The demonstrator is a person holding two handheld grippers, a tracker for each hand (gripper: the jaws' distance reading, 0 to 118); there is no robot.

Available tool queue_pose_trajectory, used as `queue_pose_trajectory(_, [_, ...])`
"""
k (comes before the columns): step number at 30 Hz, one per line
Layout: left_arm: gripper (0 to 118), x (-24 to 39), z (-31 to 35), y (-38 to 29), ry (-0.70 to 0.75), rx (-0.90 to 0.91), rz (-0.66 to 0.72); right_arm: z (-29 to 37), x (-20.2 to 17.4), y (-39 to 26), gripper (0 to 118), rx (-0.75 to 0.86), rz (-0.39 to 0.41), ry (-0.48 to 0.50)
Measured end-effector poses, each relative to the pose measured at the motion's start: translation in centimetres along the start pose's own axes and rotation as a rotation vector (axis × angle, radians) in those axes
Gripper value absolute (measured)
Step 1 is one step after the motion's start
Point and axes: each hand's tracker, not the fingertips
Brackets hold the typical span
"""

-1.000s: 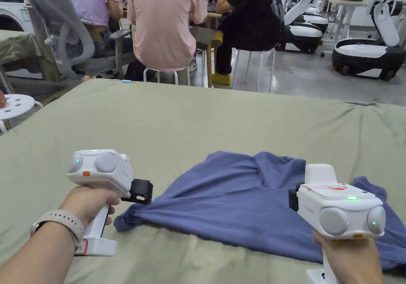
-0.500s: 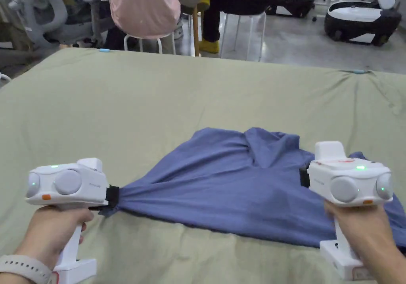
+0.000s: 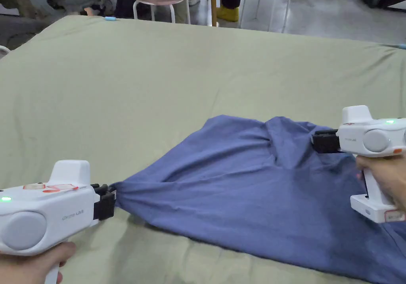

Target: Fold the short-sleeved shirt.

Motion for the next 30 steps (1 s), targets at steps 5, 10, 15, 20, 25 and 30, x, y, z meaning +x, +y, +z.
queue_pose_trajectory(5, [2,-0.5,-0.7,0.6,-0.005,-0.011,-0.003,-2.0,0.9,-1.1,40,-0.047,-0.105,0.223])
queue_pose_trajectory(10, [2,-0.4,-1.4,0.8,0.015,-0.012,-0.016,2.5,0.3,-1.1,3,0.086,-0.049,0.062])
queue_pose_trajectory(15, [2,0.8,-1.4,1.6,0.051,0.026,-0.064,9.4,-1.7,0.4,3,0.156,0.034,-0.064])
queue_pose_trajectory(20, [2,3.0,-0.7,4.7,0.102,0.110,-0.144,16.0,-2.4,2.4,3,0.220,0.100,-0.166])
queue_pose_trajectory(25, [1,5.8,0.3,11.3,0.150,0.237,-0.197,21.1,-1.6,6.3,3,0.323,0.090,-0.282])
queue_pose_trajectory(30, [0,9.1,1.7,20.0,0.227,0.405,-0.229,26.1,0.0,12.4,3,0.435,0.061,-0.401])
